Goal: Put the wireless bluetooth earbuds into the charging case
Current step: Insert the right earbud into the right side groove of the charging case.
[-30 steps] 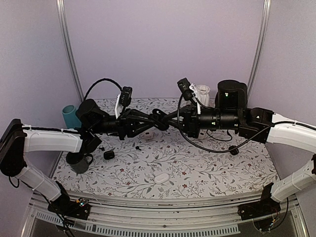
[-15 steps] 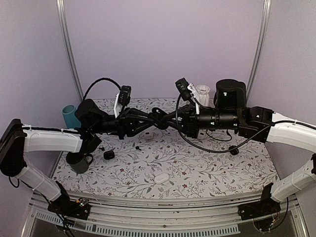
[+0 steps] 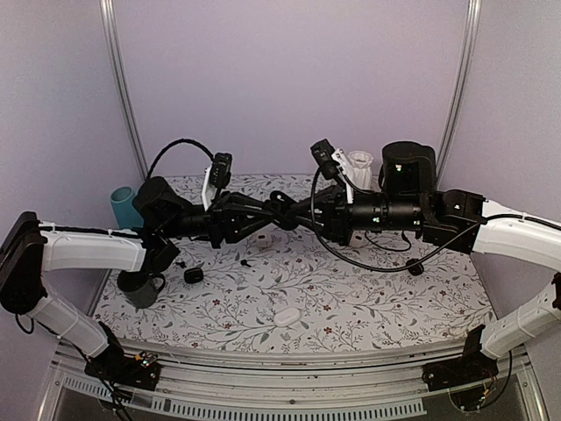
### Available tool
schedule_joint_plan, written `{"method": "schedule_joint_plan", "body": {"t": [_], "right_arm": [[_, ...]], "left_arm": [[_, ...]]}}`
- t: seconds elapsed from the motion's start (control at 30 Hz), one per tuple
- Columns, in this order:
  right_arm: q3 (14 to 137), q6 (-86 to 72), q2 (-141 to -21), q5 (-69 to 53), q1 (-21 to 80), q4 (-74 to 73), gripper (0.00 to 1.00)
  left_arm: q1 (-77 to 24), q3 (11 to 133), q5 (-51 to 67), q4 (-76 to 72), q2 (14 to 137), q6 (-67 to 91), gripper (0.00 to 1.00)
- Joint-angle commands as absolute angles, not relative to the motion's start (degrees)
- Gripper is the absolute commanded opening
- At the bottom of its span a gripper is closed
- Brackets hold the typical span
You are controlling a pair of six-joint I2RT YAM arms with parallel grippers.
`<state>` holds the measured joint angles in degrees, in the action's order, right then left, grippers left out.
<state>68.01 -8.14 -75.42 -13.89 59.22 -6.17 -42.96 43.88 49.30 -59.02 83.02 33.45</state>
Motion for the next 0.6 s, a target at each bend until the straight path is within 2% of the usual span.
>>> {"method": "schedule_joint_plan", "body": {"t": [0.0, 0.07, 0.37, 0.57], "right_arm": [[68.80, -8.26, -75.70, -12.40, 59.59, -9.15, 0.20], [68.82, -8.31, -75.36, -12.39, 59.63, -8.88, 0.24], [68.81, -8.91, -73.69, -12.70, 59.59, -8.31, 0.27], [68.82, -9.46, -71.03, -10.85, 59.51, -7.64, 0.33]], "left_arm": [[-43.82, 43.68, 48.02, -61.30, 80.24, 31.58, 0.00], [-43.77, 43.55, 47.68, -60.96, 80.23, 31.37, 0.00], [-43.60, 42.90, 45.92, -60.29, 79.87, 30.68, 0.00], [-43.46, 43.07, 45.10, -58.90, 79.55, 29.89, 0.00]]}}
